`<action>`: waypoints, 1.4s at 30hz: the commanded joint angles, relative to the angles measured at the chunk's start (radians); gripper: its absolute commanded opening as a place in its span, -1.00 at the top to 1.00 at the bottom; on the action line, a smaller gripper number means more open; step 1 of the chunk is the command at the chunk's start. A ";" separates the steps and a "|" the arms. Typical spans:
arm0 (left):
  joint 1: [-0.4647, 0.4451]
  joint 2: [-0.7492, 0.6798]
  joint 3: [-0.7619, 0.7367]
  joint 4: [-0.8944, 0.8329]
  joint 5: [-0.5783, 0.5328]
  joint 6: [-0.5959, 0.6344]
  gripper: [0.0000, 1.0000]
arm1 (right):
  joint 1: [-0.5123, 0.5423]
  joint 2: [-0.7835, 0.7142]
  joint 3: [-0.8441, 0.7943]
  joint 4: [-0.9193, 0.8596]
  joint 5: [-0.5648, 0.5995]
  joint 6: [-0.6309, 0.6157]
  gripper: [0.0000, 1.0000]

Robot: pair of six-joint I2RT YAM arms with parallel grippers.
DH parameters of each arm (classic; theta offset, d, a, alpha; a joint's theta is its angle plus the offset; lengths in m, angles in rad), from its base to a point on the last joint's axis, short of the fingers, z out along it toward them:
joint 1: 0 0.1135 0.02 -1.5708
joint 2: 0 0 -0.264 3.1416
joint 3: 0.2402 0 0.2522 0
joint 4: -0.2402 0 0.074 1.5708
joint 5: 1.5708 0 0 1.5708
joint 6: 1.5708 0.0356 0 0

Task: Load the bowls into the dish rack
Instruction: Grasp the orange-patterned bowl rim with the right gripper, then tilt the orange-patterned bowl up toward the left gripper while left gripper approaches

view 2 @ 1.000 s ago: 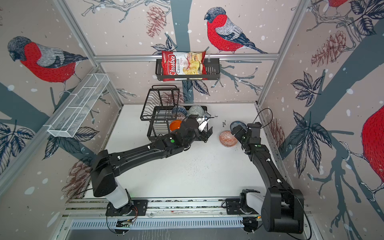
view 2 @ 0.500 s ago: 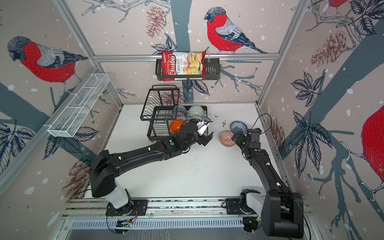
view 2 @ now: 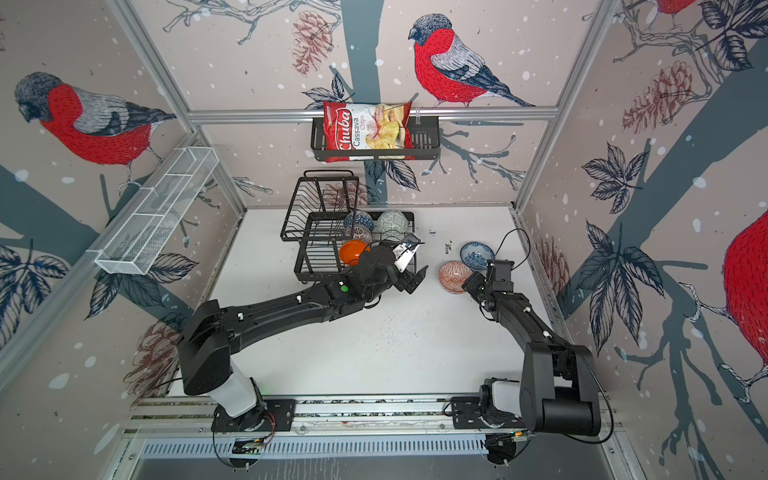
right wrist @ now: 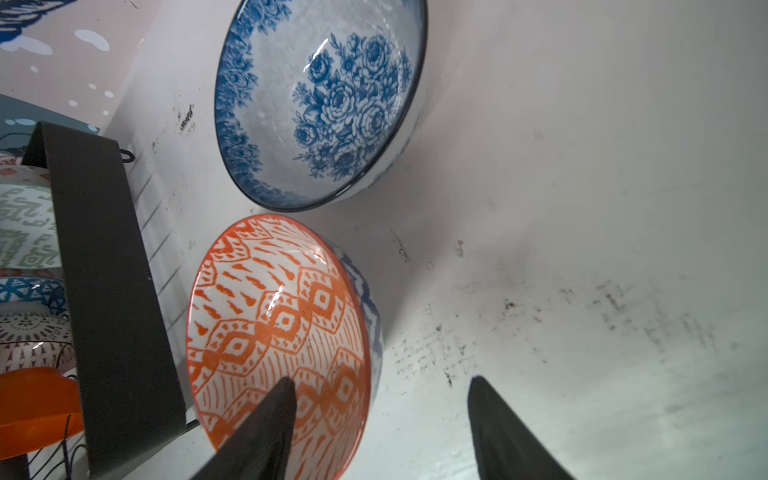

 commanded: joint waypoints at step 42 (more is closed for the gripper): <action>0.100 0.027 0.014 -0.009 0.131 -0.285 -0.95 | 0.396 -0.003 -0.022 -0.049 0.181 -0.009 0.98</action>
